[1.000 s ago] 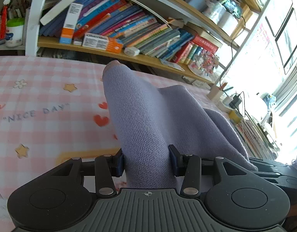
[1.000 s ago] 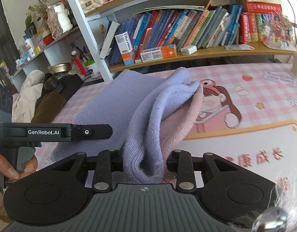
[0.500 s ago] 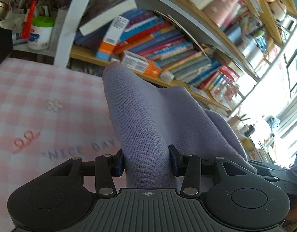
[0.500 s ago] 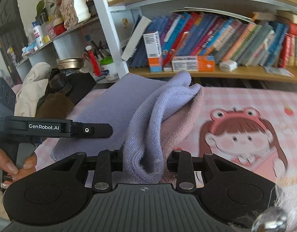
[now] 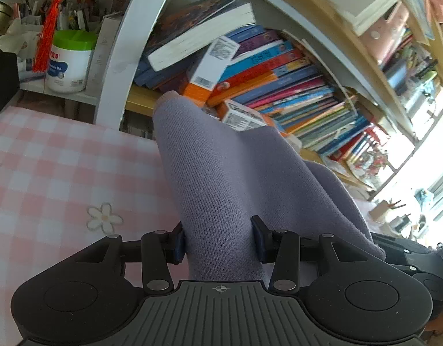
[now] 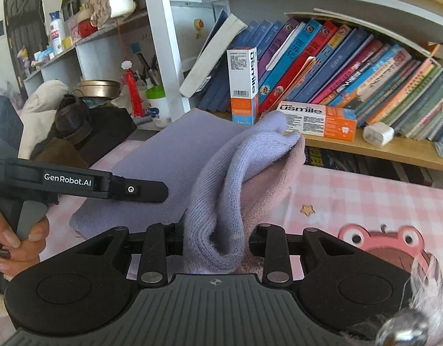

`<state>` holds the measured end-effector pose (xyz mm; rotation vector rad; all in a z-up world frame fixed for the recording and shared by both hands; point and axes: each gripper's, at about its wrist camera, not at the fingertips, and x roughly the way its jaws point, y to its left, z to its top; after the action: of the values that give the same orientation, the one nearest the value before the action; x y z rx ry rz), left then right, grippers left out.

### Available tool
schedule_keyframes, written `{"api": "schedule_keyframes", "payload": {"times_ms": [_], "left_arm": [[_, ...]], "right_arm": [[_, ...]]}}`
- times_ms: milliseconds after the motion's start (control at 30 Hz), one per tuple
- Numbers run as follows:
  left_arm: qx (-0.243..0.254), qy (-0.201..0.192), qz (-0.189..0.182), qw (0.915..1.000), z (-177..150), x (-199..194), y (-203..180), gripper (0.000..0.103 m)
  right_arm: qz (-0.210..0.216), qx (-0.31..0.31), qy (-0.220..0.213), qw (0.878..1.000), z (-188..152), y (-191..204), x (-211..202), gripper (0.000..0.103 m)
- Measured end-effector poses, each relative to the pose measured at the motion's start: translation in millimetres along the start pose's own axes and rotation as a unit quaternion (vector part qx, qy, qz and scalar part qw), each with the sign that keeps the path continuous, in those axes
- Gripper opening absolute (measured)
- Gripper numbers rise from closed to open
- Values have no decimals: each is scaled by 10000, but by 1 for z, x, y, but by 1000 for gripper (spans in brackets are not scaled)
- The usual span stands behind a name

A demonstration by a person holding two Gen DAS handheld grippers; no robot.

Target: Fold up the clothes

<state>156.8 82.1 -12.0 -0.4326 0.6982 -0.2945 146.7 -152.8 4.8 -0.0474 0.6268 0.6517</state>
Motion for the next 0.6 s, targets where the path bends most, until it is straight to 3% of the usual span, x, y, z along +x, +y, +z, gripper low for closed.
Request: {"api": "schedule_keyframes", "payload": {"times_ms": [167, 300, 367, 600], "left_arm": [[-57, -76, 68, 9999, 2, 17, 15, 43], [-176, 20, 141, 9997, -4, 32, 28, 43], [-212, 115, 187, 9995, -6, 36, 32, 47], [-279, 168, 265, 9991, -10, 37, 35, 58]], "right_arm": [[98, -172, -12, 9998, 3, -10, 28, 29], [140, 37, 98, 9998, -3, -22, 47, 32], [125, 283, 348, 9989, -8, -27, 55, 35], [55, 940, 527, 9942, -17, -43, 55, 55]]}}
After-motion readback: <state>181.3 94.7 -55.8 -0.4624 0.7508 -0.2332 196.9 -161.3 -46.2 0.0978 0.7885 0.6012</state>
